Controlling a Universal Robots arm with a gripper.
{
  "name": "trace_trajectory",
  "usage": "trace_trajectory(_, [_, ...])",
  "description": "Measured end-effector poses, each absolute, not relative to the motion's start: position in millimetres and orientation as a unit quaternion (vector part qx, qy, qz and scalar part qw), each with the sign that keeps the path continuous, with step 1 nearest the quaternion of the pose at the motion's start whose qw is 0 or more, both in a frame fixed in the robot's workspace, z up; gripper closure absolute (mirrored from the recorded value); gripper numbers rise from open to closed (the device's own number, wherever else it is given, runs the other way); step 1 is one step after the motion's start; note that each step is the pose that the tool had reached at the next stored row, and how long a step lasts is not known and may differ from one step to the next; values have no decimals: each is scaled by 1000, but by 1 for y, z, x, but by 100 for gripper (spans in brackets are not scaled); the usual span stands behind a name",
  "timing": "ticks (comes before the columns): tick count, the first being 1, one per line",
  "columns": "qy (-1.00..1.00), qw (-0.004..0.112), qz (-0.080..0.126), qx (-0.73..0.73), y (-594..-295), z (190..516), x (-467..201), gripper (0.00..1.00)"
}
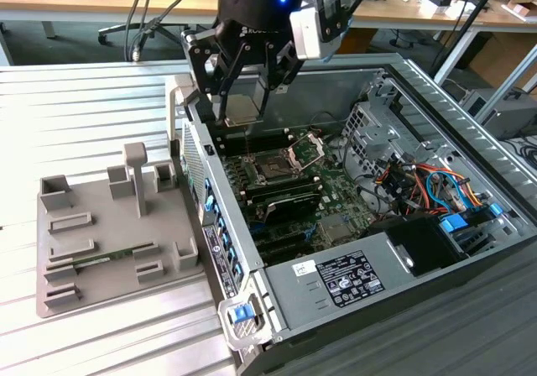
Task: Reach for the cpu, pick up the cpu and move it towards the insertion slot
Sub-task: 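Pick up the cpu and move it towards the insertion slot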
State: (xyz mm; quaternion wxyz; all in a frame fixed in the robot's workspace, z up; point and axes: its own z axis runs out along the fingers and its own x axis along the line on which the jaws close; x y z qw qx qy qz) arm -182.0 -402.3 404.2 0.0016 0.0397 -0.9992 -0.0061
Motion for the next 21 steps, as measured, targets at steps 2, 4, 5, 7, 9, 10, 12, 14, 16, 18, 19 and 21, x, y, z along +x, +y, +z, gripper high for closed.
trace_trajectory(2, [-999,2,-6,40,-402,404,-180,45])
trace_trajectory(4, [-999,2,-6,40,-402,404,-177,45])
trace_trajectory(5, [-999,2,-6,40,-402,404,-176,45])
trace_trajectory(7, [-999,2,-6,40,-402,404,-175,45])
trace_trajectory(9, [-999,2,-6,40,-402,404,-174,45])
trace_trajectory(10, [-999,2,-6,40,-402,404,-174,45])
trace_trajectory(12, [-999,2,-6,40,-402,404,-172,45])
trace_trajectory(14, [-999,2,-6,40,-402,404,-171,45])
trace_trajectory(16, [-999,2,-6,40,-402,404,-169,45])
trace_trajectory(18, [-999,2,-6,40,-402,404,-168,45])
trace_trajectory(19, [-999,2,-6,40,-402,404,-168,45])
trace_trajectory(21, [-999,2,-6,40,-402,404,-166,45])
